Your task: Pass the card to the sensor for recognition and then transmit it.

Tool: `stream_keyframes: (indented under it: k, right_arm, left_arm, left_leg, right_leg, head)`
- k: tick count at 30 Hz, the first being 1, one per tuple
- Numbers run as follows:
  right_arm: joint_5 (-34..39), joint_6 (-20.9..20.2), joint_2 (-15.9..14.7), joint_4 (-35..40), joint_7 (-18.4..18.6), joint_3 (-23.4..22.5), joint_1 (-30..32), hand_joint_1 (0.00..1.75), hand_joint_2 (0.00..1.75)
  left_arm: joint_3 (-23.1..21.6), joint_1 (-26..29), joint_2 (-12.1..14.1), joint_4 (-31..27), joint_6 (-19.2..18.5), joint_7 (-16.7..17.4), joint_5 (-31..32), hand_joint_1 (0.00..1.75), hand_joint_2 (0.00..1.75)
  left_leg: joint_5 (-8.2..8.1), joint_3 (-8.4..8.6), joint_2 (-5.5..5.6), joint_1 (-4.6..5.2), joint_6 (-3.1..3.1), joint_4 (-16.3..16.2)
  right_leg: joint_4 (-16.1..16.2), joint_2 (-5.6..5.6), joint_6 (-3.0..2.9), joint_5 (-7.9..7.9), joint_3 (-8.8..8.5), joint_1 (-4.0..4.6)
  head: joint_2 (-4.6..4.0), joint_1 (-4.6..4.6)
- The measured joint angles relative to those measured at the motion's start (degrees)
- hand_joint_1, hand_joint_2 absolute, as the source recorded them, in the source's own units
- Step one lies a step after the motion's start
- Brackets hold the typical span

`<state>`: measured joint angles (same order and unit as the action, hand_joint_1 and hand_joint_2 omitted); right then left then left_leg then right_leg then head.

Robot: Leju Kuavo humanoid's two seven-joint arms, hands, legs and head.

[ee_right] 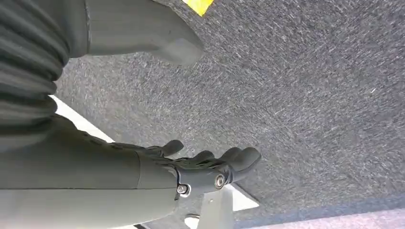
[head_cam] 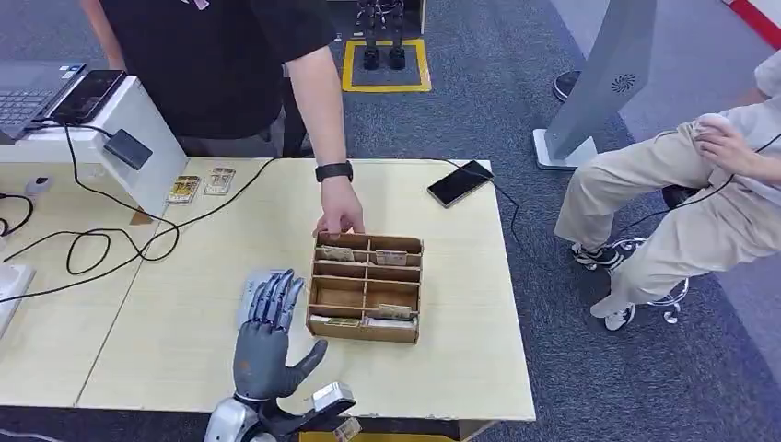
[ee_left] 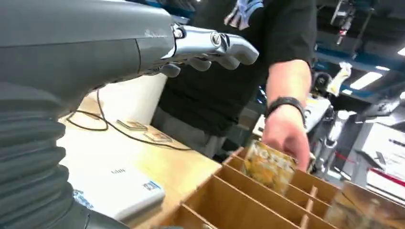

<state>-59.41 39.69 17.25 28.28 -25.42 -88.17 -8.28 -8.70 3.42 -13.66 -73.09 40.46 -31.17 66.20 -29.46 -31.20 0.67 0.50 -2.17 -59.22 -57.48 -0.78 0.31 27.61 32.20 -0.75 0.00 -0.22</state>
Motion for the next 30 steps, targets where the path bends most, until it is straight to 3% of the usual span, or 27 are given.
stream_keyframes:
  k: [8,12,13,19,25,26,30]
  right_arm:
    - [-0.13,0.00,0.22,0.28,-0.35,0.00,-0.02,0.00,1.75]
    - [-0.68,0.00,0.22,0.26,-0.79,0.00,-0.02,0.00,1.75]
    - [-0.68,-0.02,0.20,0.26,-0.88,0.00,-0.02,0.00,1.75]
    - [-1.25,0.00,0.20,0.24,-0.98,0.00,-0.03,0.00,1.75]
    - [-1.36,0.00,0.20,0.24,-0.98,0.00,-0.03,0.00,1.75]
    - [-1.36,-0.02,0.20,0.24,-0.96,0.00,-0.03,0.00,1.75]
    - [-1.48,0.00,0.20,0.24,-1.03,0.00,-0.03,0.00,1.75]
  left_arm:
    - [1.79,0.34,-0.17,0.00,0.00,-1.66,1.75,0.00,1.75]
    - [1.79,0.33,0.02,0.09,-0.02,0.72,5.01,0.00,1.75]
    - [1.79,0.33,0.04,0.09,-0.02,0.87,5.42,0.00,0.00]
    - [1.64,0.25,0.22,0.79,-0.02,4.31,9.31,0.00,0.00]
    - [1.27,0.14,0.26,1.35,-0.02,4.77,9.49,0.00,0.00]
    - [1.27,0.13,0.28,1.44,-0.02,4.77,9.49,0.00,1.75]
    - [1.00,0.04,0.35,1.77,-0.02,6.14,10.31,0.00,1.75]
  left_leg:
    - [0.00,-0.01,0.00,0.00,0.00,0.00]
    - [0.00,-0.01,-0.01,0.01,-0.01,0.00]
    - [0.00,-0.02,0.00,0.01,-0.01,0.00]
    - [0.00,-0.01,0.00,0.01,0.00,0.00]
    - [0.00,-0.01,0.00,0.00,0.00,0.00]
    - [0.00,-0.01,0.00,0.00,0.00,0.00]
    - [0.00,-0.01,0.00,0.01,0.00,0.00]
  right_leg:
    - [0.00,0.00,0.00,0.00,0.00,0.00]
    - [0.00,0.00,0.00,0.00,0.00,-0.01]
    - [0.00,0.00,0.00,0.00,0.00,-0.01]
    - [0.00,0.00,0.00,0.00,0.01,-0.01]
    - [0.00,0.00,0.00,0.00,0.01,0.00]
    - [0.00,0.00,0.00,0.00,0.01,0.00]
    - [0.00,0.00,0.00,0.00,0.01,-0.01]
  head:
    - [0.00,0.00]
    - [0.00,0.00]
    - [0.00,0.00]
    - [0.00,0.02]
    - [0.00,0.00]
    - [0.00,0.00]
    - [0.00,0.02]
